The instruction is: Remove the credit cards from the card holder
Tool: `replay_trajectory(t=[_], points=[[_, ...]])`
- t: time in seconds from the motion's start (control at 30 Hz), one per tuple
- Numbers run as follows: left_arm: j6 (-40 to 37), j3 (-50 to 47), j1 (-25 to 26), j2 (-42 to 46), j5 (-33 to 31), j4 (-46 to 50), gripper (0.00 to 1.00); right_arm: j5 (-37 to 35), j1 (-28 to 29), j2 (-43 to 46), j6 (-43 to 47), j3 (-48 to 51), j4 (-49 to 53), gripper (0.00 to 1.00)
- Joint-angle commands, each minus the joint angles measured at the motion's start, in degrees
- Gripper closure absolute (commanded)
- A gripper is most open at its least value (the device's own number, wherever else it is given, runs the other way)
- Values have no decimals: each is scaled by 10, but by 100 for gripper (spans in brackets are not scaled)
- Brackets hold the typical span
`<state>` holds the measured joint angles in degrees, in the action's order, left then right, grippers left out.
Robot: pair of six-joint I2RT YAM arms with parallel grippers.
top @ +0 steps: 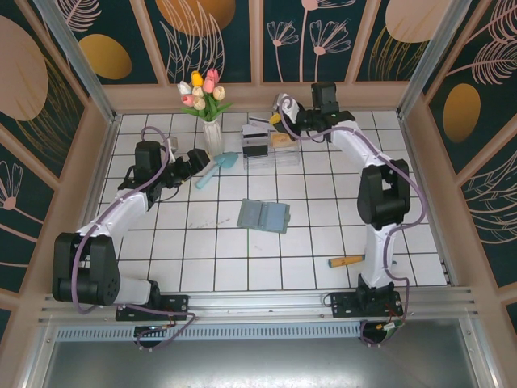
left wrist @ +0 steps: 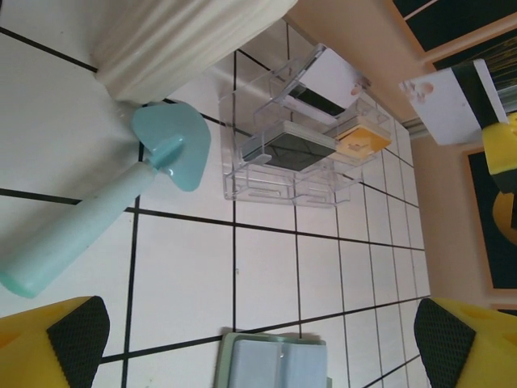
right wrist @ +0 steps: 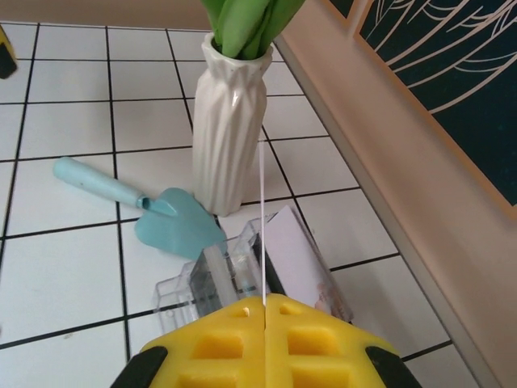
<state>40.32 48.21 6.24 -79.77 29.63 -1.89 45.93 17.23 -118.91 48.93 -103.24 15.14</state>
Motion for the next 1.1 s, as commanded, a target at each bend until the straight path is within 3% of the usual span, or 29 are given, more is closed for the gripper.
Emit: replay_trajectory(t=[0.0, 0.3, 0.73, 1.07], points=[[-34, 14, -4, 13, -27, 20, 2, 7, 8, -29, 48, -44, 47, 100], [-52, 22, -4, -16, -27, 23, 1, 43, 11, -100, 145, -152, 152, 100], [-56, 29, -4, -39, -12, 23, 2, 22, 20, -136, 154, -169, 90, 100], [-57, 30, -4, -62, 0, 21, 1, 10, 18, -175, 196, -224, 125, 100]])
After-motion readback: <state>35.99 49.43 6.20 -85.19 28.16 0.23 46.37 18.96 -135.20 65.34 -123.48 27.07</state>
